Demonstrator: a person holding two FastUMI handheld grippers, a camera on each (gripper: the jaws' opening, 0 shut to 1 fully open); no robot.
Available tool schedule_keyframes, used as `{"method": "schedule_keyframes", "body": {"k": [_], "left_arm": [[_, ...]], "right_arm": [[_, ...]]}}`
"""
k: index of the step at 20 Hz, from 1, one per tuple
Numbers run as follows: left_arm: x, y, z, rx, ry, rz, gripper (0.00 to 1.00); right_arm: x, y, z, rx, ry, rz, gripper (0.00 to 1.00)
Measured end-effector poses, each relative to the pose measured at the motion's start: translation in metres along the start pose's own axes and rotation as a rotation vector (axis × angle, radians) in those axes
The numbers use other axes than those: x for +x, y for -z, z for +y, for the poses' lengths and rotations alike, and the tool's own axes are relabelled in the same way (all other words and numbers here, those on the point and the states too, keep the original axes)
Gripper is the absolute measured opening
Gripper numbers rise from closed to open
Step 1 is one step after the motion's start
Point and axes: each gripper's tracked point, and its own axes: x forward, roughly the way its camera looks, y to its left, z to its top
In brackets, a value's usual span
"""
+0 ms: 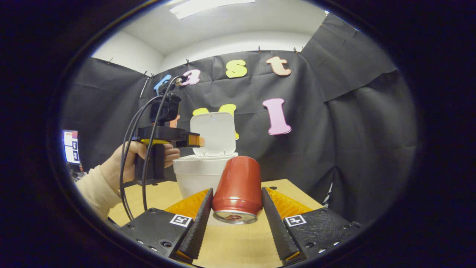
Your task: Press the lid of the desktop garbage bin to open it, pick up the crumpled paper on the desktop and throw it into the bin, then pick up the pop can on the desktop and drop it into the bin, and finally close the garbage bin lid.
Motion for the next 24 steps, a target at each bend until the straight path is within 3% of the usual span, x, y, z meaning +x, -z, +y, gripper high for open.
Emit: {"method": "schedule_keyframes", "body": {"k": [7, 13, 19, 24], "left_arm": [[-0.047, 0.038, 0.033, -0.004, -0.062, -0.032, 0.99], [-0.097, 0.029, 0.056, -0.067, -0.103, -0.121, 1.00], [-0.128, 0.079, 0.096, -0.071, -0.190, 0.037, 0.99], [-0.142, 0.102, 0.106, -0.144, -0.189, 0.072, 0.99]], "right_arm": [[0.005, -0.038, 0.011, -0.086, 0.030, -0.068, 0.76], [0.013, -0.058, 0.024, -0.123, 0.048, -0.097, 0.75], [0.019, -0.083, 0.061, -0.154, 0.024, -0.105, 0.75], [0.017, -0.125, 0.102, -0.155, -0.042, -0.122, 0.75]]}}
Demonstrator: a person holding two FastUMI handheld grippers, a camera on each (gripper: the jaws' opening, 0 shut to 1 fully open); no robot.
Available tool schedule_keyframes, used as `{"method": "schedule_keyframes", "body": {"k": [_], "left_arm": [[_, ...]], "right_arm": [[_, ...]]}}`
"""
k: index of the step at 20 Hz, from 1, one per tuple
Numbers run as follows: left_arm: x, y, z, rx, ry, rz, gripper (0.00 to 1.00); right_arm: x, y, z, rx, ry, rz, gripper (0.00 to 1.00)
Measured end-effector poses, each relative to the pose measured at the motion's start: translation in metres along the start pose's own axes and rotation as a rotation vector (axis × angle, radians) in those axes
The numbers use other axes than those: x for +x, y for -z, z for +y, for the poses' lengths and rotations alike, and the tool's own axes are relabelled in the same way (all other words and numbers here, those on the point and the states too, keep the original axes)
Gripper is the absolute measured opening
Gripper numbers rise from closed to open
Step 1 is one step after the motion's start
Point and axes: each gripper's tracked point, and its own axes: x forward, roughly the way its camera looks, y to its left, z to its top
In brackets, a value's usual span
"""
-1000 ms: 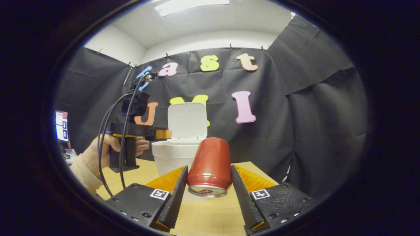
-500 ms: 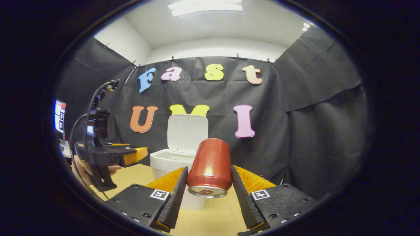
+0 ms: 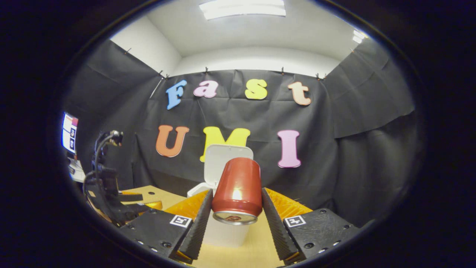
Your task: Press the lid of the desktop garbage bin to open it, pick up the crumpled paper on the desktop and throw it into the bin, then pick up the pop can on the desktop and drop it into the bin, and finally close the garbage bin lid.
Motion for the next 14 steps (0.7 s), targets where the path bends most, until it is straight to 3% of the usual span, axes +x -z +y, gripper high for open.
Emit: {"method": "schedule_keyframes", "body": {"k": [3, 6, 10, 14], "left_arm": [[-0.007, 0.006, 0.012, 0.012, -0.024, -0.008, 1.00], [-0.010, 0.013, 0.005, 0.000, 0.011, 0.001, 1.00], [-0.012, 0.013, 0.001, 0.014, 0.042, -0.003, 0.99], [-0.010, 0.019, -0.001, 0.038, 0.059, 0.009, 1.00]], "right_arm": [[0.016, -0.031, 0.005, -0.016, -0.001, -0.018, 0.75], [0.037, -0.049, 0.006, -0.005, 0.026, -0.018, 0.75], [0.074, -0.061, -0.001, 0.017, 0.085, -0.006, 0.75], [0.108, -0.057, 0.007, 0.002, 0.072, 0.016, 0.75]]}}
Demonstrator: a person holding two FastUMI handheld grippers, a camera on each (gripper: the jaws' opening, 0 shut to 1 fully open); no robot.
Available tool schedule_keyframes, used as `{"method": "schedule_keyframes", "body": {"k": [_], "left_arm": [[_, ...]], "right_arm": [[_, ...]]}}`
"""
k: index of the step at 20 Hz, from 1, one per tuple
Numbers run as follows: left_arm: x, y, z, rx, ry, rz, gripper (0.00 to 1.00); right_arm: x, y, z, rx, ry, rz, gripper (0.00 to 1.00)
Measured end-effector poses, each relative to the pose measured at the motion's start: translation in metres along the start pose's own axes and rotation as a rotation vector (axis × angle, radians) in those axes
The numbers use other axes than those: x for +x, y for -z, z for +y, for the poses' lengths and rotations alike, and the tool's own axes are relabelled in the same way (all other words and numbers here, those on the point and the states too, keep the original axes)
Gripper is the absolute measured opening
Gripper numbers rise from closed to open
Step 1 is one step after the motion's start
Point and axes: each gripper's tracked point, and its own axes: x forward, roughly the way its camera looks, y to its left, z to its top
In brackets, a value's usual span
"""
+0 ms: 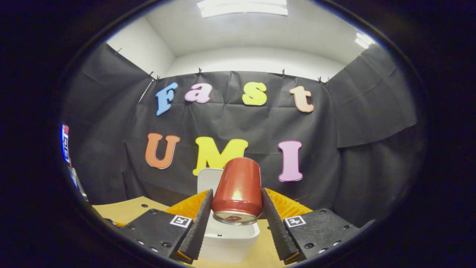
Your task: Press the lid of the desktop garbage bin to open it, pick up the crumpled paper on the desktop and throw it into the bin, then pick up the pop can on the desktop and drop it into the bin, and finally close the garbage bin lid.
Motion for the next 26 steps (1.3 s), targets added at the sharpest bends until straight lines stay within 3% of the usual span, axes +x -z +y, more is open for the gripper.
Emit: {"method": "schedule_keyframes", "body": {"k": [14, 20, 26], "left_arm": [[0.002, 0.004, 0.023, -0.020, -0.020, 0.017, 1.00], [0.003, 0.003, 0.022, -0.014, -0.011, 0.015, 0.99], [0.002, 0.005, 0.016, -0.018, 0.007, 0.020, 0.99]], "right_arm": [[0.099, 0.047, 0.017, 0.060, -0.014, 0.094, 0.75], [0.111, 0.061, 0.017, 0.117, -0.016, 0.147, 0.78], [0.109, 0.052, 0.017, 0.111, -0.009, 0.128, 0.78]]}}
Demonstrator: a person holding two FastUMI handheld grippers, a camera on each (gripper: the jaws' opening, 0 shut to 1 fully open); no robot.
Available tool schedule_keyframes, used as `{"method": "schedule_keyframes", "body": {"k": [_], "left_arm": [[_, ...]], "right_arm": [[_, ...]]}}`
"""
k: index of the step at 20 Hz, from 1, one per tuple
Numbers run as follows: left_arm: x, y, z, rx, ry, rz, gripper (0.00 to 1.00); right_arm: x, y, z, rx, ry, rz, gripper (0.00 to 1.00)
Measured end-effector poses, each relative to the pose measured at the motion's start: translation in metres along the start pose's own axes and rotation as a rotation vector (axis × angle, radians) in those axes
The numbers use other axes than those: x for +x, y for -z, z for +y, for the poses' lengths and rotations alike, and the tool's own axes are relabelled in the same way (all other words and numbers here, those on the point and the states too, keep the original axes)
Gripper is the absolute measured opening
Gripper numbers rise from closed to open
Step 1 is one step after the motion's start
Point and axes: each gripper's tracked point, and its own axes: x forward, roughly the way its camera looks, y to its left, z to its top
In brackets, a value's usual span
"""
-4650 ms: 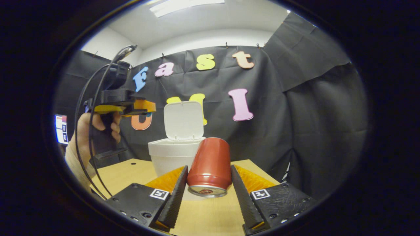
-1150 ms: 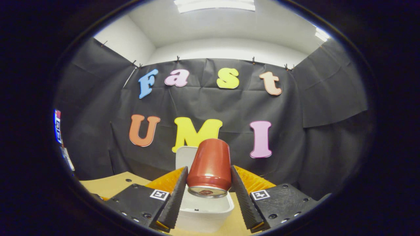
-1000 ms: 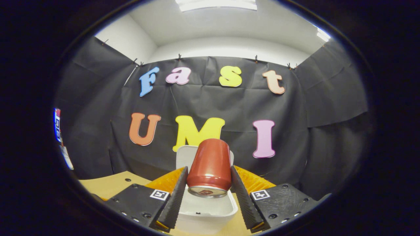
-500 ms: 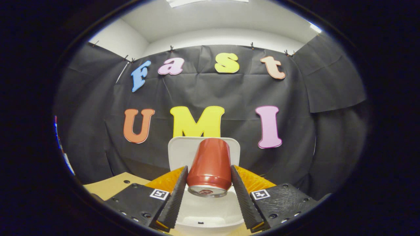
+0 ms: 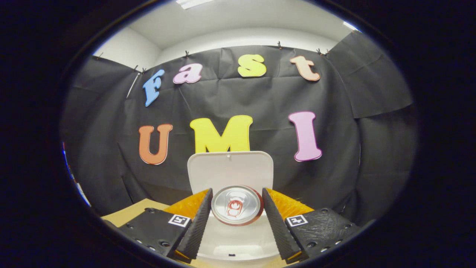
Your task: Press the lid of the desktop garbage bin to open it, pick up the crumpled paper on the desktop and throw it into the bin, then pick up the pop can on the desktop and drop it into the bin, and finally close the garbage bin lid.
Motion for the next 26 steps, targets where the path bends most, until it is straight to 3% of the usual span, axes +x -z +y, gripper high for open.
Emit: {"method": "schedule_keyframes", "body": {"k": [16, 26], "left_arm": [[0.003, 0.003, 0.002, -0.008, 0.012, 0.015, 0.99], [0.000, -0.001, 0.004, 0.000, 0.002, 0.002, 0.99]], "right_arm": [[0.013, 0.001, 0.003, -0.027, 0.034, 0.009, 0.79], [0.018, -0.055, 0.005, -0.028, 0.032, -0.016, 0.79]]}}
